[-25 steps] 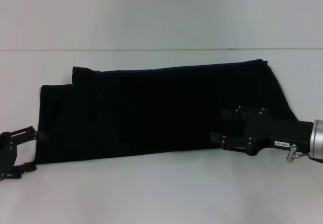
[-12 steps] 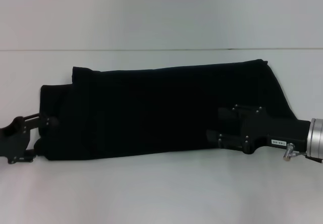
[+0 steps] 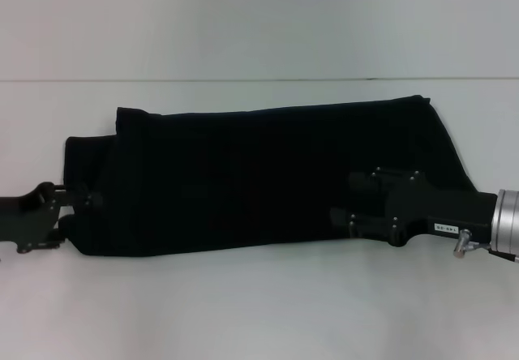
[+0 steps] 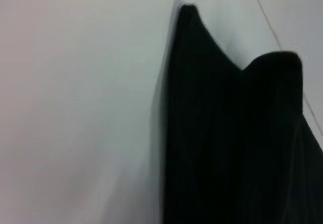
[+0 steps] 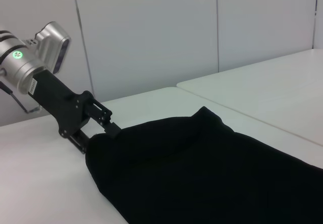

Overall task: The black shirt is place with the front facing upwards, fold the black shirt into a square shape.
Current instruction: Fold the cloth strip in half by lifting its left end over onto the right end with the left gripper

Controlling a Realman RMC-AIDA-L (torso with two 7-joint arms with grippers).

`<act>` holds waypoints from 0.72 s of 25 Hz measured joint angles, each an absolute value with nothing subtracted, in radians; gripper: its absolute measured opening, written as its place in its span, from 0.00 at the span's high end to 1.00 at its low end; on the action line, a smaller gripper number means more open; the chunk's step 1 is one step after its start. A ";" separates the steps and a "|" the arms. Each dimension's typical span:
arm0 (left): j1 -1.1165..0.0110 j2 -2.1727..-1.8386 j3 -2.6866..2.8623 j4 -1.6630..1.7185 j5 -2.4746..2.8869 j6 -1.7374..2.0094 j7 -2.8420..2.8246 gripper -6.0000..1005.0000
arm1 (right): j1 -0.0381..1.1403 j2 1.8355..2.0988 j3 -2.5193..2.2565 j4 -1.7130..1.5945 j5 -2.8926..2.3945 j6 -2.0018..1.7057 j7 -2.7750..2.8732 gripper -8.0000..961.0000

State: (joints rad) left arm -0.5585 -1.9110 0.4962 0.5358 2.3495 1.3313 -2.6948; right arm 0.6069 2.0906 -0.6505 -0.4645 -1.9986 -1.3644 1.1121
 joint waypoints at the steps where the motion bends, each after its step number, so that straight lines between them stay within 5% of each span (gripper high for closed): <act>1: -0.559 -1.913 0.497 0.544 2.349 1.331 -2.692 0.10 | 0.607 2.091 -0.651 -0.464 -1.997 -1.364 1.112 0.23; 11: -0.561 -1.917 0.511 0.548 2.357 1.324 -2.689 0.48 | 0.607 2.092 -0.652 -0.455 -1.990 -1.358 1.112 0.23; 18: -0.561 -1.917 0.505 0.551 2.350 1.321 -2.664 0.87 | 0.611 2.092 -0.664 -0.453 -1.996 -1.327 1.112 0.23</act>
State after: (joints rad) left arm -0.5615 -1.9173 0.5055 0.5514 2.3499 1.3208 -2.6644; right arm 0.6110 2.0919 -0.6639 -0.4532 -1.9961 -1.3267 1.1121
